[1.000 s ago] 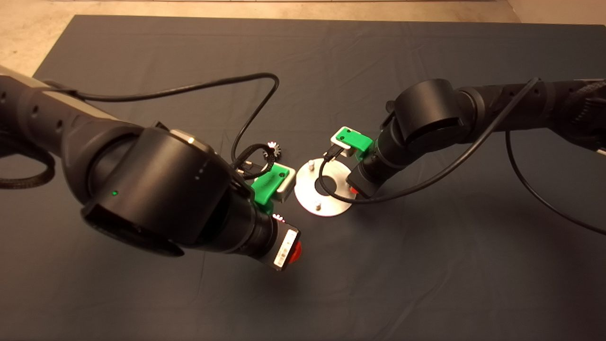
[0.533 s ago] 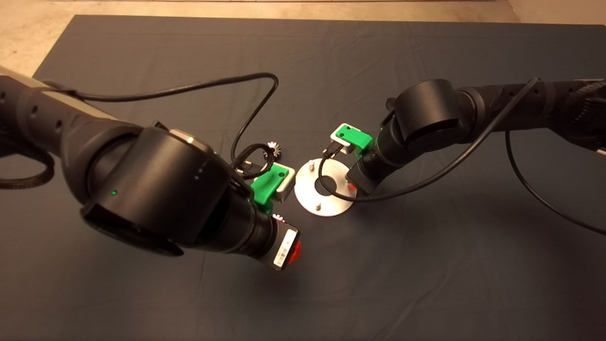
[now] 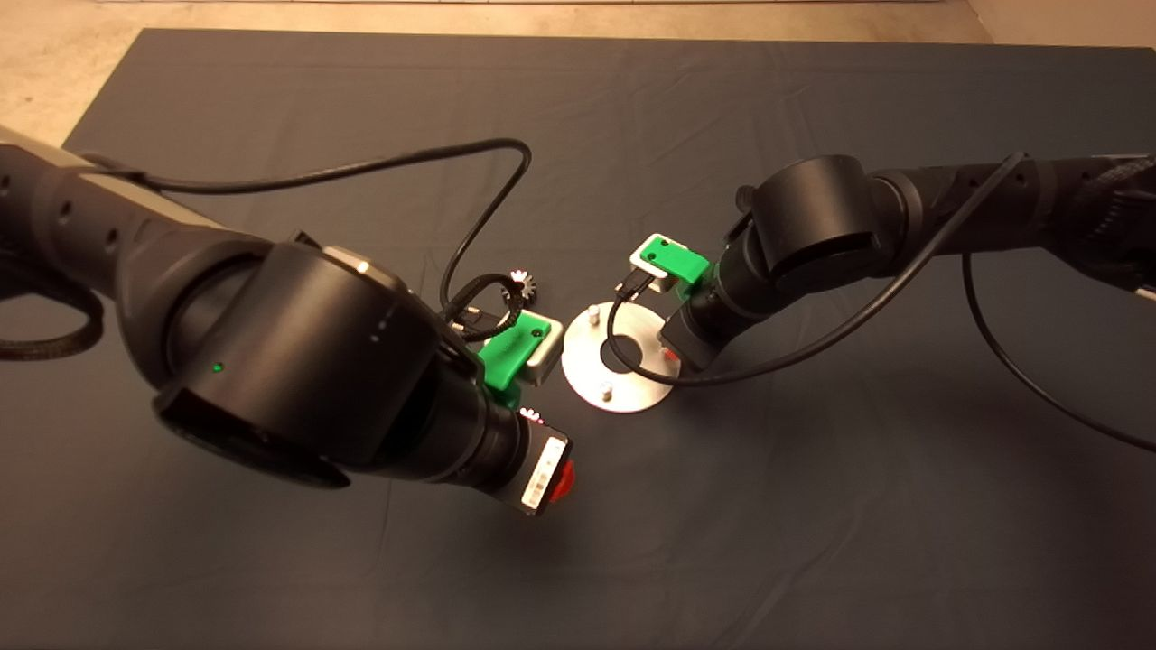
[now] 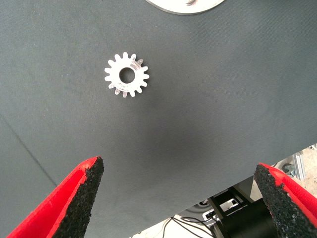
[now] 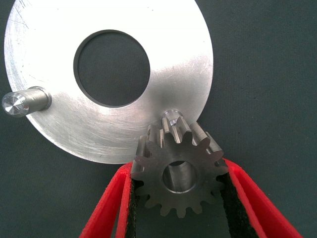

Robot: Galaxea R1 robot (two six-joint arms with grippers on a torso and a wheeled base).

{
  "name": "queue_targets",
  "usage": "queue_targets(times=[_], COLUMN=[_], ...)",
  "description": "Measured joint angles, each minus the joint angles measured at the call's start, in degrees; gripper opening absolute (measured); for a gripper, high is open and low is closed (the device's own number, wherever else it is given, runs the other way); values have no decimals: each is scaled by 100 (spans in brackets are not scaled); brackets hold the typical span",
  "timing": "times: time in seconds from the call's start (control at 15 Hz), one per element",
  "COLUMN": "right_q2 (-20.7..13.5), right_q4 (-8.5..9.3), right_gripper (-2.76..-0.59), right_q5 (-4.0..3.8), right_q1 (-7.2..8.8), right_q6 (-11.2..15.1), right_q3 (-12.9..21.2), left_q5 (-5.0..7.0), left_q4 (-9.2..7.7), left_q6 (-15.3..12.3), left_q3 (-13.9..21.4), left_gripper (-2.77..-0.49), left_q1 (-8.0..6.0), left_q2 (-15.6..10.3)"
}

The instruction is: Install three planetary gears onto the carrier pins

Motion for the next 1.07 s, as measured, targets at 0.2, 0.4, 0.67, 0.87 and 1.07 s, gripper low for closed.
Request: queue_targets(times=[0.2,0.4,0.67,0.87,1.07], right_q2=[0,0,0,-2,0], right_q4=[-44,-46,-134,-234,-258], right_gripper=[-236,-236,-236,-236,-236], right_q5=[1,-1,1,-1,-1], right_q1=[-5,-7,-30,-104,-135], right_q6=[1,2,4,4,6], right_q3=[0,-2,-2,-2,-2], left_q5=[-1,-1,-1,-1,-1], left_q4=[0,0,0,0,0], left_q6=[0,0,0,0,-1], left_q3=[0,0,0,0,7], left_gripper=[-107,-107,-107,-107,-107], left_q1=[0,0,0,0,0], left_q2=[0,0,0,-2,-2])
